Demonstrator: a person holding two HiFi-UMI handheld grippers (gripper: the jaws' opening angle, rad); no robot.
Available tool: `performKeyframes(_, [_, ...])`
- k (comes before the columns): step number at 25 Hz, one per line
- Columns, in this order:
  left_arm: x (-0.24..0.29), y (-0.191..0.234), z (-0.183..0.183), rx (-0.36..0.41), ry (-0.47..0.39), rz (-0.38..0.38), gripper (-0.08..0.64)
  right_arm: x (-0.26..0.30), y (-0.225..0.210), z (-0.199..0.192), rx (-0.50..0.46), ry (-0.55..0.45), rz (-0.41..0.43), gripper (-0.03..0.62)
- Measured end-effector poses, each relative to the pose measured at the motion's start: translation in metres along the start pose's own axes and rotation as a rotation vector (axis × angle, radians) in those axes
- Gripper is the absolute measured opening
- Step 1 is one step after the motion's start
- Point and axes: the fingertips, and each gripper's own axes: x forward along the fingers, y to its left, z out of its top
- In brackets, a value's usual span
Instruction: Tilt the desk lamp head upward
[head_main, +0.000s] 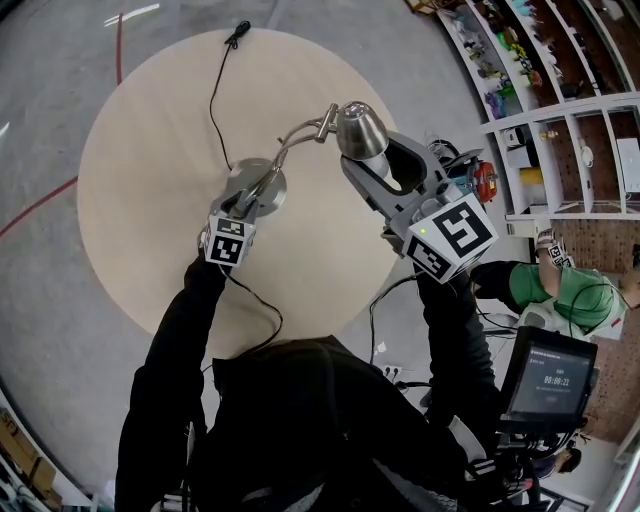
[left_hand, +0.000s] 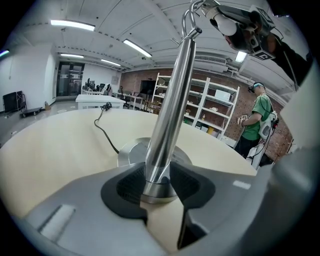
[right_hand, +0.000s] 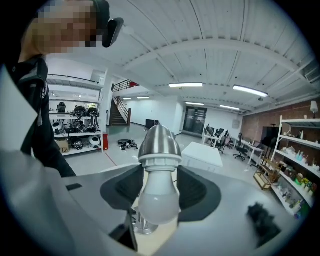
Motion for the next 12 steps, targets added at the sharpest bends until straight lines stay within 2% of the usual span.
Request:
performKeyframes(6, [0.007,-0.003,0.000,-0.006,-0.006,0.005,0.156,0.009,-0.002,0.005,-0.040,0.059,0.007,0.215])
performKeyframes(12, [0.011,0.012,0.009,-0.012,-0.007,-0.007,0.158,0.034,-0.006,0.016,-0.073,0.084,-0.006,0.215])
